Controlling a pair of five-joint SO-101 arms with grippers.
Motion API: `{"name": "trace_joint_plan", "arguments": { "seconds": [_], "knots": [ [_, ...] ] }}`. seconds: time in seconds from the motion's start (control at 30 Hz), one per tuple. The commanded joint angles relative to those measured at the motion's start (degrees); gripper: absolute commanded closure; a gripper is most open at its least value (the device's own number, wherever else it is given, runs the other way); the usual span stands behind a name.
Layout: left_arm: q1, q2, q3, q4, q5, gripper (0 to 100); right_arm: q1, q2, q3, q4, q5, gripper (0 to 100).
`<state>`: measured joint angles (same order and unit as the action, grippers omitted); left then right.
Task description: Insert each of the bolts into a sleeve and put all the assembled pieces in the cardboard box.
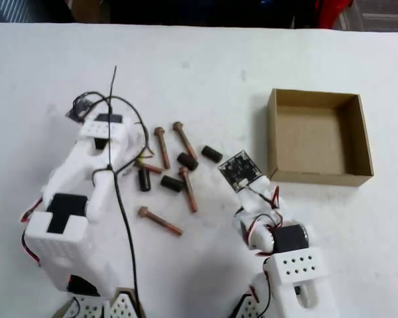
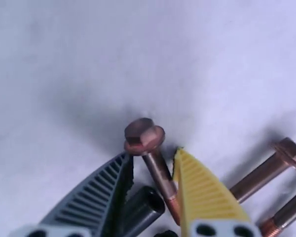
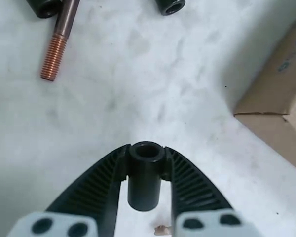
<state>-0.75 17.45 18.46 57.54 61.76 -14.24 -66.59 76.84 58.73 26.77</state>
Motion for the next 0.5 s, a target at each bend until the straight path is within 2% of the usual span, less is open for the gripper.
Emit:
{"name": "trace_joint_plan", "arguments": {
  "seconds": [0.0,0.2,0.37,0.47],
  "knots": [
    [0.22,0.57,-2.20,-2.99,0.53,84,0.66,-0.92,-0.35,-1.01,0.70,98.1],
    [0.22,1.01,-2.46,-4.40,0.00,84,0.66,-0.92,-0.35,-1.01,0.70,98.1],
    [0.22,1.10,-4.48,-4.04,-5.10,84,0.66,-0.92,-0.35,-0.92,0.79,98.1],
    [0.22,1.10,-4.57,-4.04,-5.19,90,0.66,-0.92,-0.26,-0.92,0.79,98.1]
  ]
}}
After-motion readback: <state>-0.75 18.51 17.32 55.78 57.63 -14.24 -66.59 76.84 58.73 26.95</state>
